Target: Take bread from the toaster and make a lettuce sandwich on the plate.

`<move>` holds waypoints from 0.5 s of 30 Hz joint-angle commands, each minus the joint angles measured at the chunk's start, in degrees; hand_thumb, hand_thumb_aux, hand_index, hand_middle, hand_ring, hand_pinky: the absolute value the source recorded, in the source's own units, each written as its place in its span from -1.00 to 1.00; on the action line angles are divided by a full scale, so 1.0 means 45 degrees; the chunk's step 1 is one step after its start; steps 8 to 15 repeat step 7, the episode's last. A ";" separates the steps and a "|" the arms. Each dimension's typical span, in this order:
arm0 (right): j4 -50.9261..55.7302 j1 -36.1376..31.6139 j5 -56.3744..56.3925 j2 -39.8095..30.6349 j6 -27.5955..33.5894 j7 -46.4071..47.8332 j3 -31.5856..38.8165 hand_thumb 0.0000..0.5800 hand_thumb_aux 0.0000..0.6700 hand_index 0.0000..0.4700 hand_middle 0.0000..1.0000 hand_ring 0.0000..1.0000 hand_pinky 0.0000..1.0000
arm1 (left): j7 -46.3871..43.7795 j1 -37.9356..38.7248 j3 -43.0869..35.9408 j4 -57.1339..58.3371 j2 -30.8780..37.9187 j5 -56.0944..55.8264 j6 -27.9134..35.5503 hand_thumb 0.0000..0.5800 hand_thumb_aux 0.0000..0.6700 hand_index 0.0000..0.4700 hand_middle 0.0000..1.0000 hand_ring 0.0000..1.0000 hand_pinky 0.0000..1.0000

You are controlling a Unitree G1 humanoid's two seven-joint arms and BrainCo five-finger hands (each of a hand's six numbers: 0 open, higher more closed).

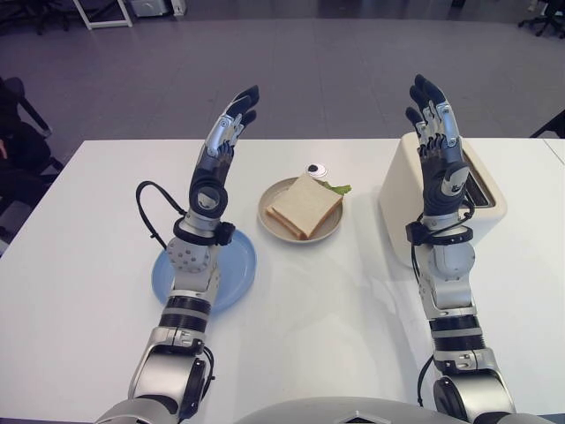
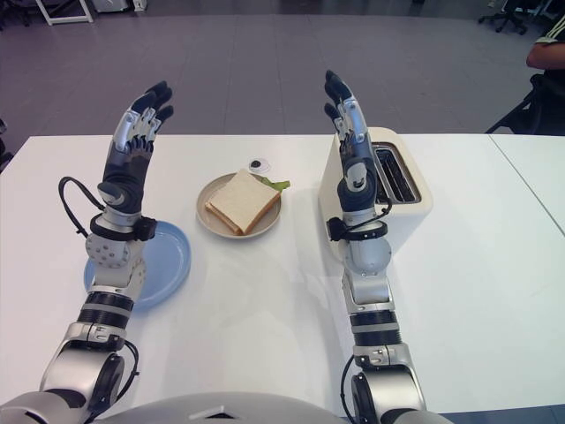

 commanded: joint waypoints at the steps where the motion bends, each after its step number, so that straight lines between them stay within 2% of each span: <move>1: -0.0204 0.0121 -0.0222 -0.0033 0.0097 -0.0076 -0.0265 -1.00 -1.00 -1.00 -1.00 -1.00 -1.00 | 0.0084 -0.0135 0.0268 -0.0007 -0.0324 0.0395 0.0193 -1.00 -1.00 -1.00 -1.00 -1.00 -1.00; 15: -0.0491 0.0087 -0.0266 -0.0015 0.0388 -0.0081 -0.0353 -1.00 -1.00 -1.00 -1.00 -1.00 -1.00 | 0.0457 -0.0293 0.0555 -0.0160 -0.0780 0.0762 0.0585 -1.00 -1.00 -1.00 -1.00 -1.00 -1.00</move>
